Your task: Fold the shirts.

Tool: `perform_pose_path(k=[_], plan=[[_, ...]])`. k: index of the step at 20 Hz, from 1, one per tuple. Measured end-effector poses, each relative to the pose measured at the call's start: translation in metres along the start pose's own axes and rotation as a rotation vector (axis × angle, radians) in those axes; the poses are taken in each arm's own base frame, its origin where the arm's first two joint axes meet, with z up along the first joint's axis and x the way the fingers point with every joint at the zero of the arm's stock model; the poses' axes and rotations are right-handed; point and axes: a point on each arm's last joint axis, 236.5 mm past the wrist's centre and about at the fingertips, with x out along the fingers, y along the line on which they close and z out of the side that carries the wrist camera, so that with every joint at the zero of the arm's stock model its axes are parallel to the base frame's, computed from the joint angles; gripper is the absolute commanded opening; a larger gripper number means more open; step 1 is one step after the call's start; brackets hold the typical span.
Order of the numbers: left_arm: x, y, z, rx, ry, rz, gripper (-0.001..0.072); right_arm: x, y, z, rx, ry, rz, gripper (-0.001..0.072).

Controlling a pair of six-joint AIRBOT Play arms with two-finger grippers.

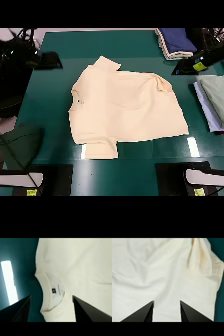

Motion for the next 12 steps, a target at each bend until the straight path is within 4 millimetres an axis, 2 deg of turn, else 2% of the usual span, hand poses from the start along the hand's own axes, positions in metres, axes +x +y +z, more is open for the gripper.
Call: perform_pose_path(k=[4, 7, 10, 12], plan=[[0.020, 0.015, -0.099, -0.075, 0.154, 0.013, 0.0599, -0.004, 0.015, -0.032, 0.023, -0.013, 0.069, 0.0369], [0.038, 0.016, -0.178, -0.143, 0.258, -0.003, 0.0599, -0.005, 0.021, -0.049, 0.035, -0.032, 0.086, 0.0368], [0.057, 0.006, -0.239, -0.229, 0.329, -0.063, 0.0598, -0.006, 0.023, -0.059, 0.041, -0.045, 0.090, 0.0368], [0.070, -0.008, -0.266, -0.295, 0.355, -0.129, 0.0598, -0.005, 0.025, -0.061, 0.044, -0.049, 0.097, 0.0368]])
